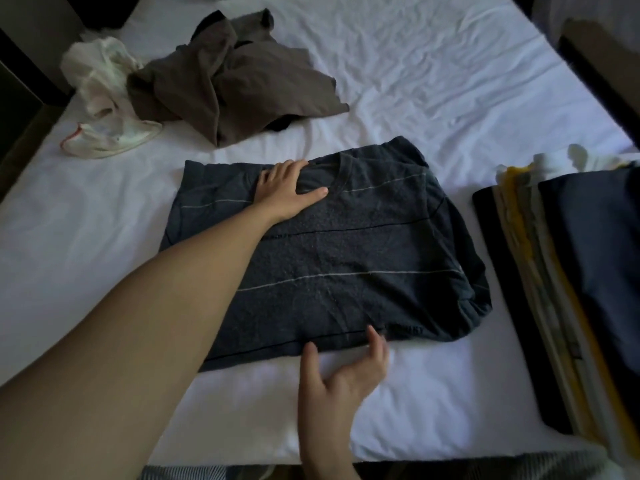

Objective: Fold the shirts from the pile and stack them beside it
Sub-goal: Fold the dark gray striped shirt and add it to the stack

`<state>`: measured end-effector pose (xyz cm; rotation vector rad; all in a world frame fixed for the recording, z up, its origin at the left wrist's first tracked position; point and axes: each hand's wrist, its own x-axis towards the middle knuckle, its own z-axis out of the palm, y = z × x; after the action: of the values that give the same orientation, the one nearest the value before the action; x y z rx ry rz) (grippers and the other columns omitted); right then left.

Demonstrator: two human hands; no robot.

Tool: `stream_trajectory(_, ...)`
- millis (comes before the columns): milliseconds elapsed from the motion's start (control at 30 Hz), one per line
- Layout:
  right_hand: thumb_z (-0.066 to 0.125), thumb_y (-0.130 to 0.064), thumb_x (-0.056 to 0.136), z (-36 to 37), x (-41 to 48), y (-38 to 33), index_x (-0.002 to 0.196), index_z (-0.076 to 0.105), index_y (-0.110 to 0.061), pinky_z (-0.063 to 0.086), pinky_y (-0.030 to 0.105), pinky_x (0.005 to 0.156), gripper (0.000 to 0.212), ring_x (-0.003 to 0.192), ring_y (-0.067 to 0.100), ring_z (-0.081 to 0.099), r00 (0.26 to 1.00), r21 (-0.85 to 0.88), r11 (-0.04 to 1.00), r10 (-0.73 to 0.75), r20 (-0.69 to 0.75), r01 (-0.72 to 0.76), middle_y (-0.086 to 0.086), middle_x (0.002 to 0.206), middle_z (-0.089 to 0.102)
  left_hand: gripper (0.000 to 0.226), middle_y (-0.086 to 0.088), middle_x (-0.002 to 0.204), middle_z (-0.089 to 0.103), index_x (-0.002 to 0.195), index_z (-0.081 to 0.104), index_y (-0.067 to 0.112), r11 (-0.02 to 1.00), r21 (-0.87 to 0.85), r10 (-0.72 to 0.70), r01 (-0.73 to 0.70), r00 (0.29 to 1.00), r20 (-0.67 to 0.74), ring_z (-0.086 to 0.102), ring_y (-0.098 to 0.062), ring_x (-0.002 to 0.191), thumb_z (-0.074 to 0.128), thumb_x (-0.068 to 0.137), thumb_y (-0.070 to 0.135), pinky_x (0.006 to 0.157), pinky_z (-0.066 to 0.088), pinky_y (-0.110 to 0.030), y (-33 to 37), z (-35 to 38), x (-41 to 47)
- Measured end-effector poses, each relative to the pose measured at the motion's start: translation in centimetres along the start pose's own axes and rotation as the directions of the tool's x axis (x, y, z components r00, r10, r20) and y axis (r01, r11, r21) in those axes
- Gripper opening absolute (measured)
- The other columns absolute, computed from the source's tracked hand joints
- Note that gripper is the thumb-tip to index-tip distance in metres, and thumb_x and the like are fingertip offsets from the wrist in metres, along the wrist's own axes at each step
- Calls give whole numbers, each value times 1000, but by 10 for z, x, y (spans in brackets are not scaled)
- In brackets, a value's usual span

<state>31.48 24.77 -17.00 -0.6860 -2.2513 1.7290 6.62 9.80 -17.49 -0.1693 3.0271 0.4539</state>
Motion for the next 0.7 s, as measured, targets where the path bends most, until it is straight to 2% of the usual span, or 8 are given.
stream_trajectory(33,65,-11,83,-1,-3,-14,126,32,-29,27,21,102,57,123,17,37,960,220,935,280,25,-278,5,136,31,74,1,152,27,145,25,28,999,-33,-8,8,1000,-12,22,-21,140,44,86,68,114,15,-39,1,0,-2)
stream_trajectory(67,62,0,85,1,-7,-23,128,32,-26,31,23,99,59,115,14,44,857,386,774,507,96,-501,3,134,33,74,0,150,30,144,26,28,998,-60,-21,19,999,-24,24,-23,139,47,85,67,113,18,-38,1,-1,-3)
stream_trajectory(133,57,4,87,6,-10,-32,137,30,-20,37,31,98,62,96,8,52,705,511,551,689,165,-659,1,132,37,74,-4,148,32,143,27,28,995,-87,-48,45,998,-35,27,-26,137,49,84,67,111,21,-38,3,-1,-7)
stream_trajectory(267,60,-5,89,16,2,-42,134,35,-14,45,35,90,52,99,17,54,637,534,449,733,237,-716,6,119,48,75,-7,144,38,142,29,23,998,-41,-51,51,999,-12,32,-29,134,48,84,67,108,25,-38,4,-6,-12)
stream_trajectory(367,59,-14,91,19,11,-40,95,52,-5,47,26,71,12,71,12,52,583,455,418,746,322,-786,3,82,57,81,-6,142,43,142,31,23,999,-12,-50,51,995,85,40,-29,130,52,80,71,103,34,-40,0,-19,-18)
stream_trajectory(433,59,-18,91,21,14,-39,85,55,-6,42,24,63,14,66,12,49,584,412,441,735,344,-798,2,74,53,90,-6,144,42,145,27,25,998,2,-57,57,978,203,43,-29,129,58,74,72,100,39,-41,-1,-30,-23)
stream_trajectory(567,58,-22,92,16,12,-44,114,54,-1,45,36,96,31,102,24,56,632,353,529,697,337,-772,11,109,58,89,-6,140,49,141,40,17,977,-102,-145,189,931,335,50,-27,122,75,70,57,100,44,-40,5,-47,-34)
stream_trajectory(700,53,-17,95,-9,18,-49,96,54,-9,42,39,100,8,107,24,55,679,392,555,621,392,-733,11,117,57,65,-3,122,57,124,55,9,836,-383,-192,394,862,469,55,-26,110,80,72,40,94,45,-35,3,-63,-58)
